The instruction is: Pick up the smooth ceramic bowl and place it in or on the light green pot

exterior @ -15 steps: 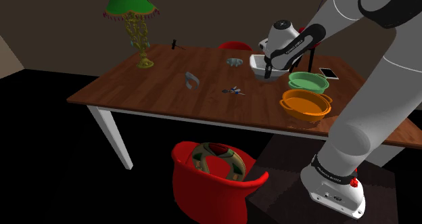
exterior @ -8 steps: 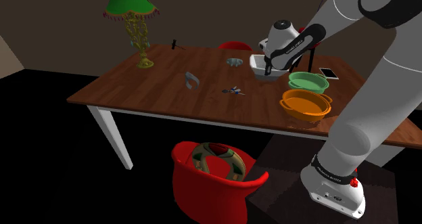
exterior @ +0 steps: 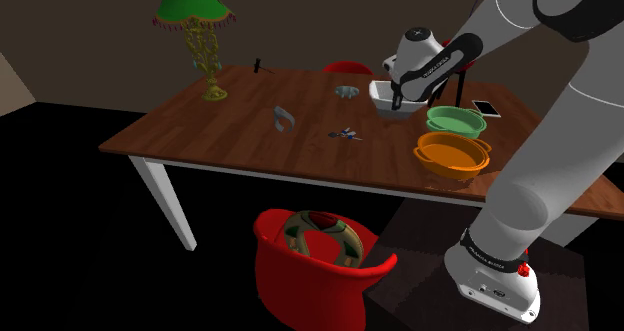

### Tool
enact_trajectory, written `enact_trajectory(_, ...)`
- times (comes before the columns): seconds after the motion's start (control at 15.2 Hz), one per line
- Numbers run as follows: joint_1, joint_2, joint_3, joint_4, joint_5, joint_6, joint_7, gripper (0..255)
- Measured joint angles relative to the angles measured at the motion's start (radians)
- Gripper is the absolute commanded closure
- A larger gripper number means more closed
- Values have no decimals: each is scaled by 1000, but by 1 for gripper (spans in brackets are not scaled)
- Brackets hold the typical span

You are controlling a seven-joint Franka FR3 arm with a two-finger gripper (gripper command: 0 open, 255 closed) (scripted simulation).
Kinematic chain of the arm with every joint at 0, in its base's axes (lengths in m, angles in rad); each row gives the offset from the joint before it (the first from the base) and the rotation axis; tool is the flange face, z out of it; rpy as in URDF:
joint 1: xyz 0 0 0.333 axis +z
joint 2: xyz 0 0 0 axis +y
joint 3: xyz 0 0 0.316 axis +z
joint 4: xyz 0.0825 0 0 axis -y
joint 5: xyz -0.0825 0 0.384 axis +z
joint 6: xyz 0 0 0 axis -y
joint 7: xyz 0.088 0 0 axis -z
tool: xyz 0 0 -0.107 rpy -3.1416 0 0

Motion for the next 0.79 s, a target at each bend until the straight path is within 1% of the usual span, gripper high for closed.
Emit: enact_trajectory(0.79,19,-107,11,52,72,-155,-89,255)
